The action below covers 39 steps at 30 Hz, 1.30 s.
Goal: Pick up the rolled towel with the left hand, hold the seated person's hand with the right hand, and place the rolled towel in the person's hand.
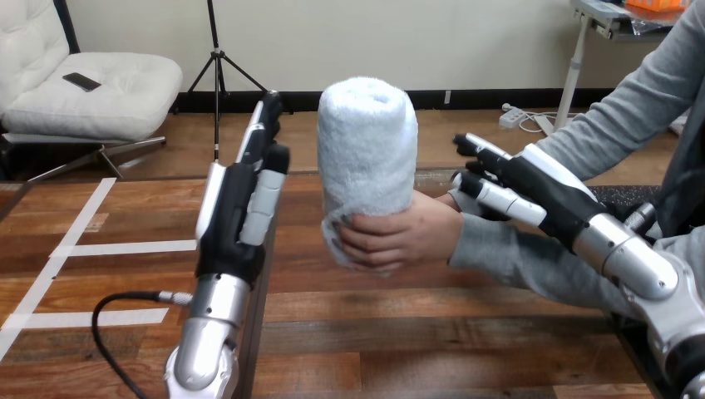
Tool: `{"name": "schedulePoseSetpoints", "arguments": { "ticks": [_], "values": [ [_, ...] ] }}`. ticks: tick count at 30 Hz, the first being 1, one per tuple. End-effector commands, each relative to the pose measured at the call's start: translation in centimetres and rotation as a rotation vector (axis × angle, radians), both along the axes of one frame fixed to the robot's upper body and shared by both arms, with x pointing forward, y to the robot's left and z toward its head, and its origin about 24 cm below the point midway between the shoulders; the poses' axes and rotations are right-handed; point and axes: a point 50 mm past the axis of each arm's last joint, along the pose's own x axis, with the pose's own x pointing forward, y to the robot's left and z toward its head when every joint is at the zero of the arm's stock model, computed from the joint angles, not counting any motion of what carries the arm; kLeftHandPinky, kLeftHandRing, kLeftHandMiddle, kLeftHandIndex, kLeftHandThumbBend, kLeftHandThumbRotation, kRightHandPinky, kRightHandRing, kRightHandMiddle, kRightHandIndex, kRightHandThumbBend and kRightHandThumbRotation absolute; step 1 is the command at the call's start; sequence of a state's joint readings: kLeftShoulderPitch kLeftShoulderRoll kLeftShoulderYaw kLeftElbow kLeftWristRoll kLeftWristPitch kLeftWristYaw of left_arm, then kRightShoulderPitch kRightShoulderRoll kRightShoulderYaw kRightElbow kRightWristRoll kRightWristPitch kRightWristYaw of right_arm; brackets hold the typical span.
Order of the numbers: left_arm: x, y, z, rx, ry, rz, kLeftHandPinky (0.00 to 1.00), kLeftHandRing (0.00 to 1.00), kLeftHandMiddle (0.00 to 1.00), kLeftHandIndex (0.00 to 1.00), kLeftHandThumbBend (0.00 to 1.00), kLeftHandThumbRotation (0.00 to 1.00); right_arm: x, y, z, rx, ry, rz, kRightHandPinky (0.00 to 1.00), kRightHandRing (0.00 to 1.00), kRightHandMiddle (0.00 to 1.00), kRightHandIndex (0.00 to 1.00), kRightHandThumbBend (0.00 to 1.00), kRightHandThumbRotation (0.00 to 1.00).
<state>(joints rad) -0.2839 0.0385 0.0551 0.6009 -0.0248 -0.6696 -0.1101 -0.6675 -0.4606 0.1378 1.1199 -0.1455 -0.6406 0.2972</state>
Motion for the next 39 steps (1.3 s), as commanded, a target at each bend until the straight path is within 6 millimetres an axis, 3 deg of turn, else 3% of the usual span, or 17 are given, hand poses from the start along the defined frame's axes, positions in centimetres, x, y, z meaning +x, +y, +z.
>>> {"name": "schedulePoseSetpoints", "arguments": {
  "ticks": [1, 20, 39],
  "values": [
    [-0.4, 0.3, 2.0, -0.015, -0.091, -0.003, 1.0, 0.99, 0.99, 0.97, 1.0, 0.99, 0.0, 1.1, 1.5, 0.131, -0.118, 0.017, 0.92, 0.97, 0.98, 0.99, 1.0, 1.0],
    [-4.6, 1.3, 1.9, -0.029, -0.125, -0.008, 0.97, 0.95, 0.95, 0.95, 1.0, 0.98, -2.9, 2.2, 1.8, 0.439, -0.246, 0.077, 1.0, 1.0, 0.99, 0.98, 1.0, 1.0],
    [-9.0, 1.8, 1.4, -0.064, -0.12, -0.032, 0.89, 0.89, 0.91, 0.92, 0.95, 0.93, -7.8, 4.5, 2.4, 0.704, -0.3, 0.135, 1.0, 0.95, 0.94, 0.93, 1.0, 1.0]
  ]
}}
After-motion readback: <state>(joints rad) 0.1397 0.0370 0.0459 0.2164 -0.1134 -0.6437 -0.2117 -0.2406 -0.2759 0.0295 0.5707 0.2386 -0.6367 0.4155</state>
